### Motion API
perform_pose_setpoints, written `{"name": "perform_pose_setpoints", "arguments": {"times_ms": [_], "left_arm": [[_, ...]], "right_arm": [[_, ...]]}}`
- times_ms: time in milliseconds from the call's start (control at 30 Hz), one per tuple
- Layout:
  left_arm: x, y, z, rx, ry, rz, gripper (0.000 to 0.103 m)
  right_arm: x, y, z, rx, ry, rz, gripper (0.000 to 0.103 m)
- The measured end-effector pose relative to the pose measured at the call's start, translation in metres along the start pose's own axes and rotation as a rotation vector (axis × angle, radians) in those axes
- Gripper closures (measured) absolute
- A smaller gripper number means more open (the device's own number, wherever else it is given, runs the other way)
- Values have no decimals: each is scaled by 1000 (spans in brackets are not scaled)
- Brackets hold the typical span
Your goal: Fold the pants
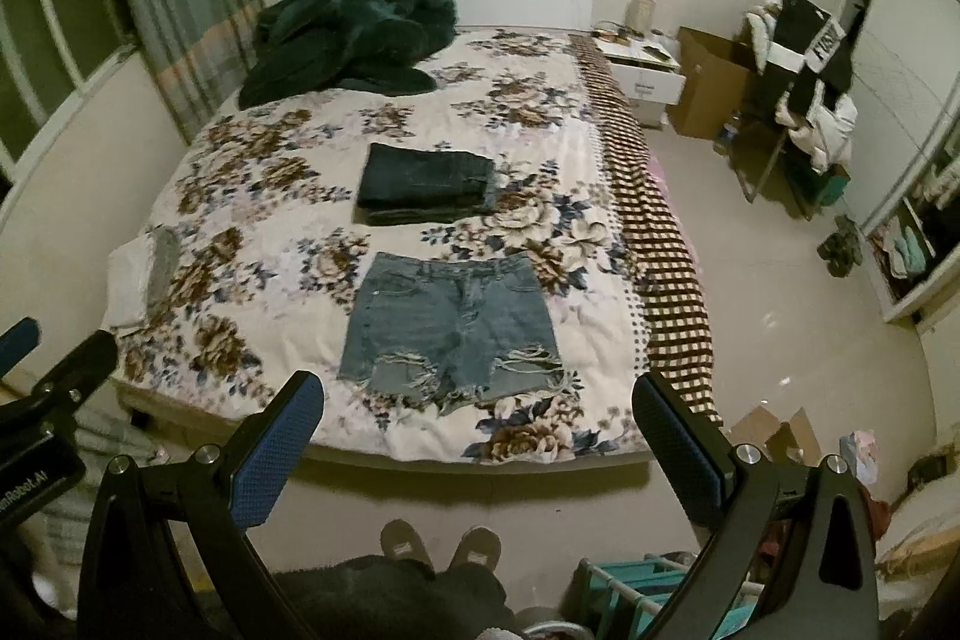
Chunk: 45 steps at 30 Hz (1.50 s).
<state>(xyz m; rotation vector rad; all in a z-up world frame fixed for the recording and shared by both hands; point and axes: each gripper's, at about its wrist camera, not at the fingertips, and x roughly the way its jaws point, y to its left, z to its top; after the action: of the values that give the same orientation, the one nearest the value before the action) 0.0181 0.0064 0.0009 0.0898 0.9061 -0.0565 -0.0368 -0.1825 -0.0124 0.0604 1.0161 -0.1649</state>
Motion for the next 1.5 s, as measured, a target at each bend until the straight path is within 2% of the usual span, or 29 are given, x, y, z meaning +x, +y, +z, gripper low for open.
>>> {"name": "perform_pose_setpoints", "arguments": {"times_ms": [167,333,467,567,733,767,800,867,967,1067,1200,1333,1367,1433,1500], "left_arm": [[51,6,14,18,-19,31,0],[116,1,26,18,38,84,0],[175,-18,29,-10,112,106,0],[219,-36,29,-36,164,144,0],[320,-98,2,-151,229,192,0],[342,-115,-7,-166,243,194,0],[361,-131,-15,-172,258,194,0],[402,-166,-36,-187,301,181,0],[463,-228,-75,-205,392,102,1],[495,-276,-105,-172,439,78,1],[542,-341,-144,-129,513,39,1],[567,-362,-157,-96,546,60,2],[571,-361,-157,-95,547,72,14],[575,-350,-152,-134,536,29,39],[573,-334,-147,-196,516,-26,51]], "right_arm": [[48,-8,24,31,19,8,0],[113,-31,48,58,69,42,0],[185,-64,69,93,137,114,0],[262,-96,87,105,207,160,6],[395,-138,115,31,306,242,9],[435,-148,120,3,330,266,18],[460,-150,123,-22,339,271,32],[526,-160,127,-97,350,289,41],[614,-175,126,-139,392,307,41],[686,-195,120,-142,468,351,41],[741,-207,106,-147,513,429,40],[785,-205,98,-124,573,482,40],[794,-202,97,-124,580,501,40],[809,-192,95,-117,606,543,40],[820,-179,93,-96,641,584,40]]}}
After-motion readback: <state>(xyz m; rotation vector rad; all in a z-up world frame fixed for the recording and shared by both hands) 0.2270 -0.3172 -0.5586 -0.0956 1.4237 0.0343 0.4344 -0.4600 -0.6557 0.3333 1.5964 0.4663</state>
